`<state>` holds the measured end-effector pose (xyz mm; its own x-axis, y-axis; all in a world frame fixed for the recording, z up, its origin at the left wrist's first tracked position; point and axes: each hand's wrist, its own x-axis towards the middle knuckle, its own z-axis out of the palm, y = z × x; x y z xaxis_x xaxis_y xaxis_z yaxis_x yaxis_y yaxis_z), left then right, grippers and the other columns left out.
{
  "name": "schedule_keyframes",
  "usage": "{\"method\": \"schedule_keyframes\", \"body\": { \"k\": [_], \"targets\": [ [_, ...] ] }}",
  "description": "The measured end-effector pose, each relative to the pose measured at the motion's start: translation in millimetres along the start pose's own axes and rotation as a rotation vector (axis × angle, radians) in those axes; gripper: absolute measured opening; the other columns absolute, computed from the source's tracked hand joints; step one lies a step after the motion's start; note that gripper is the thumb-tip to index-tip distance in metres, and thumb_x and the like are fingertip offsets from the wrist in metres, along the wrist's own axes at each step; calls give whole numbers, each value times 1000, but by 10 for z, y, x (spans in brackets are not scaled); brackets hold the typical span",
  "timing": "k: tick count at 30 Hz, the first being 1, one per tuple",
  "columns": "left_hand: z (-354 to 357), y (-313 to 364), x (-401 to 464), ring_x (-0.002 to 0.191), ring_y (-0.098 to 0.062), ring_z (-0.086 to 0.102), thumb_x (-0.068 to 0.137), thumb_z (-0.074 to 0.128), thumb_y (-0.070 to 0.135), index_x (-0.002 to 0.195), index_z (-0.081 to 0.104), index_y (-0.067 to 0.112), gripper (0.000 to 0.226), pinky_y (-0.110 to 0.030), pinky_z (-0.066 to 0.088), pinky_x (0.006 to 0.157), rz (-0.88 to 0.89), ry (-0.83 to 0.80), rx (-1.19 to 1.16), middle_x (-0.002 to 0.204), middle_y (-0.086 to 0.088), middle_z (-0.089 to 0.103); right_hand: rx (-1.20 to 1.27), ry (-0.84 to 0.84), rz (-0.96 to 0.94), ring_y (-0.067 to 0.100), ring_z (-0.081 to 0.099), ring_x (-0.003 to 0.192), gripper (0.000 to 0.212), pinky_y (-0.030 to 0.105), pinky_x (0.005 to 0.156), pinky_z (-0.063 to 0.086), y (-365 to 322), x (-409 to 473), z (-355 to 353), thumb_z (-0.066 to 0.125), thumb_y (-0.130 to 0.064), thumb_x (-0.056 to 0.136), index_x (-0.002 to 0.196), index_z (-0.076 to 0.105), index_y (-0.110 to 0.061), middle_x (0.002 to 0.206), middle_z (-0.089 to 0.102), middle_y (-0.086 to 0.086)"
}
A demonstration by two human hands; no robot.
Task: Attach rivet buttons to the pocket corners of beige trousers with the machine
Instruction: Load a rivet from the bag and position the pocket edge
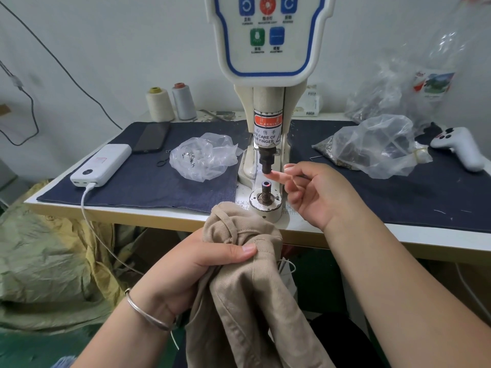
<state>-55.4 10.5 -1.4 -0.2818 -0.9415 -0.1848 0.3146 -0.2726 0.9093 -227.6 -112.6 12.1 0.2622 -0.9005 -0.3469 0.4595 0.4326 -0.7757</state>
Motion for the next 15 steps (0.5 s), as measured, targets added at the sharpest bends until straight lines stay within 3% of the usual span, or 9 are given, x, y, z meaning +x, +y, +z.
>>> {"method": "schedule_keyframes", "body": {
  "k": [6, 9, 15],
  "targets": [
    [-21, -14, 18, 96, -27, 72, 70, 75, 4, 105, 77, 9, 36, -34, 58, 80, -8, 1, -13, 105, -18, 74, -5, -3, -8, 8, 51, 39, 9, 14, 35, 35, -2, 19, -14, 54, 2, 84, 81, 53, -7, 98, 71, 26],
    [-36, -13, 22, 96, -27, 72, 70, 75, 4, 105, 77, 10, 35, -34, 58, 80, 3, 5, -16, 105, -18, 74, -56, -10, -44, 11, 55, 40, 6, 16, 37, 39, 14, -16, -33, 53, -3, 85, 81, 56, -6, 89, 75, 17],
    [-152, 52, -19, 99, -29, 71, 67, 78, 9, 109, 73, 8, 42, -36, 58, 83, 68, 47, 13, 110, -20, 72, -478, 228, -424, 14, 59, 45, 12, 20, 40, 43, 163, -226, -102, 59, -2, 85, 80, 65, -11, 68, 71, 3]
  ]
}}
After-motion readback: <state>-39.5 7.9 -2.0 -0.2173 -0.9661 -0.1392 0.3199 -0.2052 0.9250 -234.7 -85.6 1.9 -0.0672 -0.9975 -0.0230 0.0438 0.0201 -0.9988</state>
